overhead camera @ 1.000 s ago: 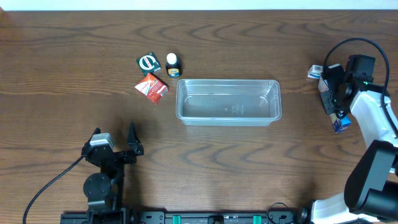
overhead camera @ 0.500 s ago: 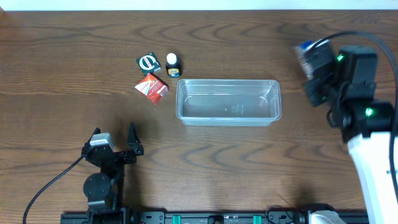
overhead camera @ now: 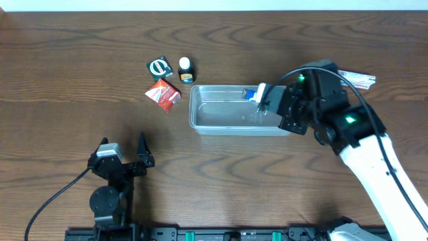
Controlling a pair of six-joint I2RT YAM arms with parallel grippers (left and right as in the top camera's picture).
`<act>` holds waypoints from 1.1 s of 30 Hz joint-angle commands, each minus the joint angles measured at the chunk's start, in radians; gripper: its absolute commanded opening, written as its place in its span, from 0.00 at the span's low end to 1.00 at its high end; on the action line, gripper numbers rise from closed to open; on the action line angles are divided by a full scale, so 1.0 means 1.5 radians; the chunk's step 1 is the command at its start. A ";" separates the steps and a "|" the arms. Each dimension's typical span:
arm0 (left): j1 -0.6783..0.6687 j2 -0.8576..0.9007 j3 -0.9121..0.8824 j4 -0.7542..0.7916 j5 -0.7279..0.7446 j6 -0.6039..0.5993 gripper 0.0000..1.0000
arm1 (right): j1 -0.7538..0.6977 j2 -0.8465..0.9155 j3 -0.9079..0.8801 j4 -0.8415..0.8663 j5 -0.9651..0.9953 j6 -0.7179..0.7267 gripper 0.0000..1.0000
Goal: Pack container
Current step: 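Carry the blue box with the right gripper over the clear container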
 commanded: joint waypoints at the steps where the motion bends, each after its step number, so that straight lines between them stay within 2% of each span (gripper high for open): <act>1: 0.003 -0.003 -0.015 -0.019 0.002 0.009 0.98 | 0.006 0.034 0.004 0.003 -0.010 -0.097 0.01; 20: 0.003 -0.003 -0.015 -0.019 0.002 0.009 0.98 | 0.006 0.215 0.004 0.121 -0.017 -0.132 0.01; 33: 0.003 -0.003 -0.015 -0.019 0.003 0.009 0.98 | 0.002 0.258 0.003 0.120 -0.022 -0.137 0.01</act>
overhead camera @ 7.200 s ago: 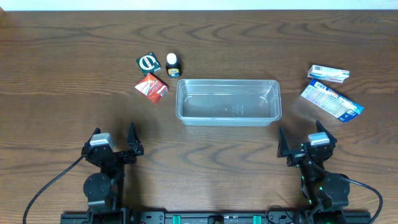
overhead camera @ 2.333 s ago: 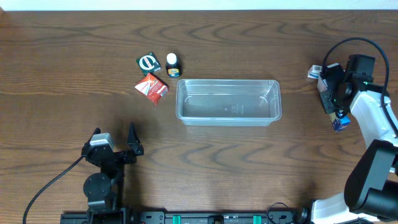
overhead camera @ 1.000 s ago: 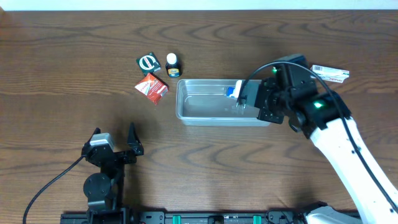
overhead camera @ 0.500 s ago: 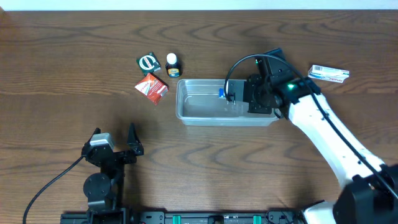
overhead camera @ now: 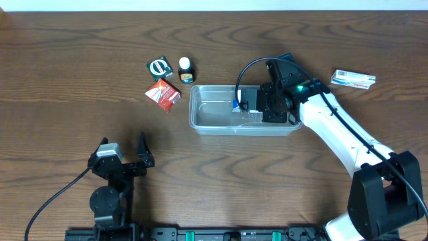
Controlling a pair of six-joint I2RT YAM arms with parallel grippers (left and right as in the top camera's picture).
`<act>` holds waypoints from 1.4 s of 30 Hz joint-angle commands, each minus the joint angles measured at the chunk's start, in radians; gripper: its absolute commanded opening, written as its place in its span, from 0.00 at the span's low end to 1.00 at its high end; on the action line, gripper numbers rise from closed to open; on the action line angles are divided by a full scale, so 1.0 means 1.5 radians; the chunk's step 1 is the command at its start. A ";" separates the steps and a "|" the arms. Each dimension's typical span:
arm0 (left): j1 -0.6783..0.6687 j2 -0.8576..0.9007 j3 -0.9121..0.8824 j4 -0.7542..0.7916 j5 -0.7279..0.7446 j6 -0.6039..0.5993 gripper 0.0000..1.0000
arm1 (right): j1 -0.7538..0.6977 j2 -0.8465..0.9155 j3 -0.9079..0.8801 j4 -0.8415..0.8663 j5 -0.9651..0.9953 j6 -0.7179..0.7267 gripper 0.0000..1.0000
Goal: Pack container
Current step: 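Carry the blue box with the right gripper over the clear container, then lower the blue box into the container and open the right gripper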
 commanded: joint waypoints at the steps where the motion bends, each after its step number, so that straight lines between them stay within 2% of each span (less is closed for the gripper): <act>1: 0.003 -0.003 -0.015 -0.019 0.002 0.009 0.98 | -0.001 0.005 0.003 0.001 -0.012 -0.010 0.01; 25: 0.003 -0.003 -0.015 -0.019 0.002 0.009 0.98 | -0.037 0.005 0.003 0.005 -0.020 -0.017 0.02; 26: 0.003 -0.003 -0.015 -0.019 0.002 0.009 0.98 | -0.038 0.005 0.003 0.005 -0.020 -0.017 0.03; 28: 0.003 -0.003 -0.015 -0.019 0.003 0.009 0.98 | -0.038 0.005 0.003 0.005 -0.020 -0.017 0.25; 33: 0.003 -0.003 -0.015 -0.019 0.003 0.009 0.98 | -0.038 0.005 0.003 0.005 -0.020 -0.017 0.38; 35: 0.003 -0.003 -0.015 -0.019 0.002 0.009 0.98 | -0.038 0.005 0.003 0.004 -0.020 -0.016 0.41; 42: 0.003 -0.003 -0.015 -0.019 0.002 0.009 0.98 | -0.037 0.004 0.003 -0.004 -0.020 -0.013 0.41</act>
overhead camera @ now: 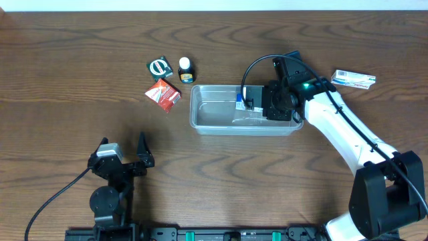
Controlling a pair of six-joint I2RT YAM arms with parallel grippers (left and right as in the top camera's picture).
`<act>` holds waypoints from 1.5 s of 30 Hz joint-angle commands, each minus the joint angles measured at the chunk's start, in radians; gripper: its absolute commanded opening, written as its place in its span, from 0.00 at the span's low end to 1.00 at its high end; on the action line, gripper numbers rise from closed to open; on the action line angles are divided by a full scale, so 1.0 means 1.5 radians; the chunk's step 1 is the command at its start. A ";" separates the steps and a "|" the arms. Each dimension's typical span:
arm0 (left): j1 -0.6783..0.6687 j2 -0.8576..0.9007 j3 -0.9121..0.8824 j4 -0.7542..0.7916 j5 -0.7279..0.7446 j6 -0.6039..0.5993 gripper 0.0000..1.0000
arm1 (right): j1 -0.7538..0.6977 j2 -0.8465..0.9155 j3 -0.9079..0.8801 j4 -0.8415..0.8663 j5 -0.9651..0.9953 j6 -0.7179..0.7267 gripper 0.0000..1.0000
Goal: Pack container
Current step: 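Lower the blue box into the container and open the right gripper, then move the right gripper to the white-green Panadol box and grasp it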
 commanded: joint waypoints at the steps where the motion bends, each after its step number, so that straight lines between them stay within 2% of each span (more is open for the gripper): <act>1: 0.003 -0.003 -0.015 -0.019 0.002 0.009 0.98 | -0.008 0.004 0.004 -0.008 -0.012 0.006 0.41; 4: 0.003 -0.003 -0.015 -0.019 0.002 0.009 0.98 | -0.003 -0.004 0.004 -0.016 -0.012 0.054 0.50; 10: 0.003 -0.003 -0.015 -0.019 0.002 0.009 0.98 | 0.031 -0.049 0.004 -0.060 -0.012 0.062 0.51; 16: 0.003 -0.003 -0.015 -0.019 0.003 0.009 0.98 | 0.051 -0.140 0.005 -0.058 -0.012 0.096 0.52; 25: 0.003 -0.003 -0.015 -0.019 0.002 0.009 0.98 | 0.051 -0.220 0.005 -0.019 -0.012 0.237 0.54; 26: 0.003 -0.003 -0.015 -0.019 0.002 0.009 0.98 | 0.051 -0.220 0.005 -0.019 -0.013 0.244 0.56; 30: 0.003 -0.003 -0.015 -0.019 0.002 0.009 0.98 | 0.052 -0.220 0.005 -0.019 -0.090 0.307 0.95; 31: 0.003 -0.003 -0.015 -0.019 0.002 0.009 0.98 | 0.052 -0.220 0.005 -0.018 -0.110 0.321 0.99; 36: 0.003 -0.003 -0.015 -0.019 0.002 0.009 0.98 | 0.019 -0.219 0.005 0.024 -0.104 0.386 0.99; 40: 0.003 -0.003 -0.015 -0.019 0.002 0.009 0.98 | -0.052 -0.218 0.005 0.088 -0.025 0.435 0.99; 43: 0.003 -0.003 -0.015 -0.019 0.002 0.009 0.98 | -0.120 -0.211 0.005 0.136 0.046 0.537 0.99; 45: 0.003 -0.003 -0.015 -0.019 0.002 0.009 0.98 | -0.180 -0.196 0.005 0.162 0.081 0.647 0.99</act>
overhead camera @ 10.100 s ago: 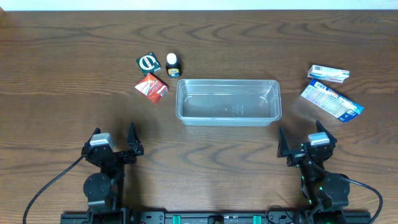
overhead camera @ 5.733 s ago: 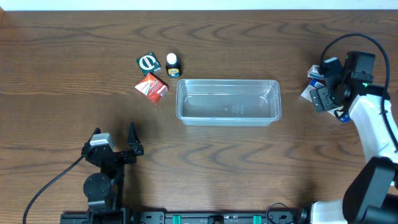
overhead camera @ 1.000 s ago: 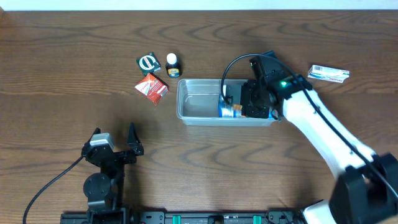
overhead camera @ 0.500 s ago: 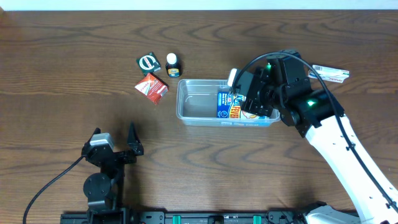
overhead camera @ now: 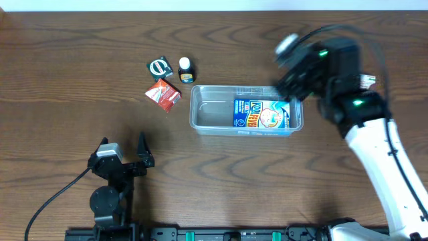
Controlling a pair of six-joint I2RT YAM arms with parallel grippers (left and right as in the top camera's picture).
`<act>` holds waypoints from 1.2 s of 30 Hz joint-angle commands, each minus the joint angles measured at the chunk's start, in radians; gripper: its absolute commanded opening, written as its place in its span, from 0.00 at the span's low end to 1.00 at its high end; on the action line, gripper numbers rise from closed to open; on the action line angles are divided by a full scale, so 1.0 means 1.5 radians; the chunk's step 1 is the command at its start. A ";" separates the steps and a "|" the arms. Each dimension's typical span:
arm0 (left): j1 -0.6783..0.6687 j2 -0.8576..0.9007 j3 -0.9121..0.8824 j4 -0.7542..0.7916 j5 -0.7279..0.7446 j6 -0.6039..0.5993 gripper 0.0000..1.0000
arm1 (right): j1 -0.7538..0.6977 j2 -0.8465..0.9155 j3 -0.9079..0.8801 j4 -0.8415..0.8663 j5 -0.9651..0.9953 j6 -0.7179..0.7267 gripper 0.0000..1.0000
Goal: Pack container
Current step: 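Move the right gripper to the white-green Panadol box and grasp it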
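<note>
A metal tray [overhead camera: 208, 115] stands at the table's centre. A blue and white packet [overhead camera: 261, 113] lies flat in its right half. My right arm is raised and blurred over the tray's right end; its gripper [overhead camera: 289, 86] is clear of the packet, holds nothing and looks open. At the near left my left gripper [overhead camera: 123, 144] rests open with nothing between its fingers.
Left of the tray lie a green packet with a white ring [overhead camera: 158, 67], a small white-capped bottle [overhead camera: 185, 69] and a red packet [overhead camera: 163, 94]. A white box [overhead camera: 368, 80] at the far right is mostly hidden behind the right arm.
My right gripper was low in the tray with the packet standing on edge. Now the packet lies flat in the tray, let go, and the arm is raised above the right end.
My right gripper first held the blue and white packet at the tray's right end. Then it was down inside the tray with the packet on edge, and stayed there. Now the packet lies flat in the tray and the gripper is up. The left arm never moved.
</note>
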 commanded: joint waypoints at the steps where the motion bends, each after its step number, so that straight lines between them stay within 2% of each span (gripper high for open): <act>1: 0.003 -0.003 -0.015 -0.019 0.002 0.009 0.98 | -0.086 0.028 0.005 0.019 0.086 0.208 0.99; 3: 0.003 -0.003 -0.015 -0.019 0.003 0.009 0.98 | -0.141 0.058 0.005 0.029 0.083 0.289 0.99; 6: 0.003 -0.003 -0.015 -0.019 0.002 0.009 0.98 | -0.194 0.108 0.005 0.032 0.064 0.351 0.99; 11: 0.003 -0.003 -0.015 -0.019 0.003 0.009 0.98 | -0.215 0.157 0.005 0.020 -0.032 0.358 0.99; 17: 0.003 -0.003 -0.015 -0.019 0.002 0.009 0.98 | -0.215 0.164 0.006 0.028 -0.002 0.382 0.99; 21: 0.003 -0.003 -0.015 -0.019 0.002 0.009 0.98 | -0.215 0.164 0.054 0.005 0.039 0.382 0.99; 24: 0.003 -0.003 -0.015 -0.019 0.002 0.009 0.98 | -0.223 0.178 0.132 -0.055 0.068 0.378 0.99; 29: 0.003 -0.003 -0.015 -0.019 0.002 0.009 0.98 | -0.251 0.276 0.338 -0.247 0.070 0.390 0.99; 33: 0.003 -0.003 -0.015 -0.019 0.003 0.009 0.98 | -0.267 0.370 0.455 -0.379 0.097 0.458 0.99; 36: 0.003 -0.003 -0.015 -0.019 0.002 0.009 0.98 | -0.280 0.425 0.483 -0.411 0.082 0.509 0.99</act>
